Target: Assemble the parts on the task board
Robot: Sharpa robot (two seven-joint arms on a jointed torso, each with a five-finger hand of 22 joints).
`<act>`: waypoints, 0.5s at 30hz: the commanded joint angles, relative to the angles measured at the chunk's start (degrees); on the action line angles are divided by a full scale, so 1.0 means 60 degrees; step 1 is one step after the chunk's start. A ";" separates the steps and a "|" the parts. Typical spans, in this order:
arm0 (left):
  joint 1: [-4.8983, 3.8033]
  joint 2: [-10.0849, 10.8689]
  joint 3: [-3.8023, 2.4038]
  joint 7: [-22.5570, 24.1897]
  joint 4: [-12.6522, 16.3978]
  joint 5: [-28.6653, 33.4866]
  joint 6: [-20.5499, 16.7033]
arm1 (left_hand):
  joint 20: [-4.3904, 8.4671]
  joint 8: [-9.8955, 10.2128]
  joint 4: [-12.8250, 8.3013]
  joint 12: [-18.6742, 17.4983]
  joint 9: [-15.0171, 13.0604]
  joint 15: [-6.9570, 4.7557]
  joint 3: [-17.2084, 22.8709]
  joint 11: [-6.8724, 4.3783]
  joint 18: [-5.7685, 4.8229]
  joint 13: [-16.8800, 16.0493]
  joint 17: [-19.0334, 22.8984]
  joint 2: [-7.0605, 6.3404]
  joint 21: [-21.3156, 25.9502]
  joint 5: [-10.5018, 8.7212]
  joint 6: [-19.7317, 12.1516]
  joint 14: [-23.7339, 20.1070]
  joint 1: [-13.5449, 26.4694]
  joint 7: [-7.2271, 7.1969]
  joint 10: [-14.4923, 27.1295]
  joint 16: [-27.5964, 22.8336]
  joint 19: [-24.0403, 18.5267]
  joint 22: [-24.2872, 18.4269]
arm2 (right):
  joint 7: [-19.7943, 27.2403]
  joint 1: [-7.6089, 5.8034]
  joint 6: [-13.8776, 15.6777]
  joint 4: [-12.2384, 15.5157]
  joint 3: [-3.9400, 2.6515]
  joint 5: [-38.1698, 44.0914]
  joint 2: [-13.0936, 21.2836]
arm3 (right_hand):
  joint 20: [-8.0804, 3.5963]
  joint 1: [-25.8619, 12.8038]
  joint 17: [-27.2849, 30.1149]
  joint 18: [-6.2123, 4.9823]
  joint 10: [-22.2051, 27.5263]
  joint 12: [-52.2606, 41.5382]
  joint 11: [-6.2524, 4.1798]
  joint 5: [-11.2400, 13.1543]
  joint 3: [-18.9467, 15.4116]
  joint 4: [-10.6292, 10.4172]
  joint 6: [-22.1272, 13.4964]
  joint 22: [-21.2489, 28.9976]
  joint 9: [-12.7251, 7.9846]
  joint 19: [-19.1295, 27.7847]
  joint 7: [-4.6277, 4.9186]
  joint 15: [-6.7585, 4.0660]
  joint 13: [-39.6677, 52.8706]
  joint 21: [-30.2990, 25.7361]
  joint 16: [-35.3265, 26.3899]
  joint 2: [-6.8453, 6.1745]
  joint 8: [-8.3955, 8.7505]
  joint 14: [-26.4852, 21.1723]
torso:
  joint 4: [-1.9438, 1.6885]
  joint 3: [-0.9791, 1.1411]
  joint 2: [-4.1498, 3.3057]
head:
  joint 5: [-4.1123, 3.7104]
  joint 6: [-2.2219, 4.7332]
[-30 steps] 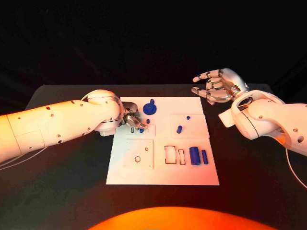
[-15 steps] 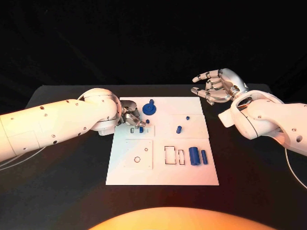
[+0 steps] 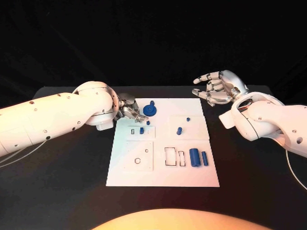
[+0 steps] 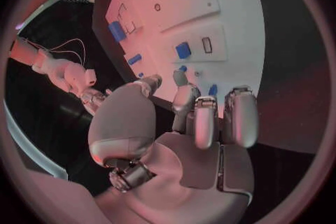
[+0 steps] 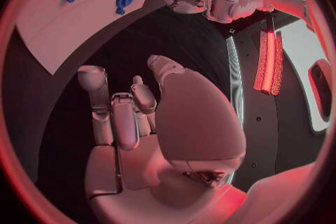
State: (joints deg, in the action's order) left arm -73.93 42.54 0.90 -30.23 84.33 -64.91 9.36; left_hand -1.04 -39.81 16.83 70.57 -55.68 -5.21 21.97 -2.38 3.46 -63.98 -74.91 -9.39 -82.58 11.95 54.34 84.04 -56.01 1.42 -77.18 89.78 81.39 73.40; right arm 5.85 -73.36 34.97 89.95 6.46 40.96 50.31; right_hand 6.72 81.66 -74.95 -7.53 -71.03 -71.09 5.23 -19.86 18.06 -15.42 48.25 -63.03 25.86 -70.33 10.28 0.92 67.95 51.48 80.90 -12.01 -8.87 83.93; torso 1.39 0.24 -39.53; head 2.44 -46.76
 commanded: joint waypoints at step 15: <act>-0.0580 -0.0756 -0.0150 0.0255 -0.2080 0.0447 0.0156 | -0.0538 0.2235 -0.0005 -0.1149 0.1585 0.0584 -0.0252 0.0723 0.0252 0.1397 -0.1775 0.0149 0.0817 0.0045 -0.1231 0.0665 -0.0634 0.0821 0.1312 -0.0619 -0.0786 -0.1322 | 0.0147 0.0005 -0.0012 -0.0156 -0.0001 -0.0060 -0.0059 | 0.0013 -0.0119 -0.0047 -0.0100 0.0048 0.0058 -0.0003 -0.0059 0.0055 -0.0028 -0.0073 0.0017 0.0018 0.0068 -0.0011 -0.0012 -0.0014 -0.0063 -0.0052 -0.0013 -0.0052 0.0200 | 0.0022 -0.0008 -0.0027 | 0.0105 0.0227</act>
State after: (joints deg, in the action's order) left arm -77.29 38.44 0.03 -29.86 72.84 -62.92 10.12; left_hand -3.88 -26.70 16.84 63.72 -46.19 -2.01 20.72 1.92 4.38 -55.58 -74.91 -8.48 -77.81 11.95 47.20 83.93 -59.48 6.33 -69.48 86.29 76.54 65.38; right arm 5.90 -73.35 34.97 89.06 6.47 40.80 50.03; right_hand 6.88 81.45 -74.94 -7.53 -71.03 -71.09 5.23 -19.86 18.06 -15.42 48.25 -62.96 25.91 -70.18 10.28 0.92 67.90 51.25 80.90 -12.23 -8.86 83.93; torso 1.44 0.24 -39.64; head 3.03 -45.54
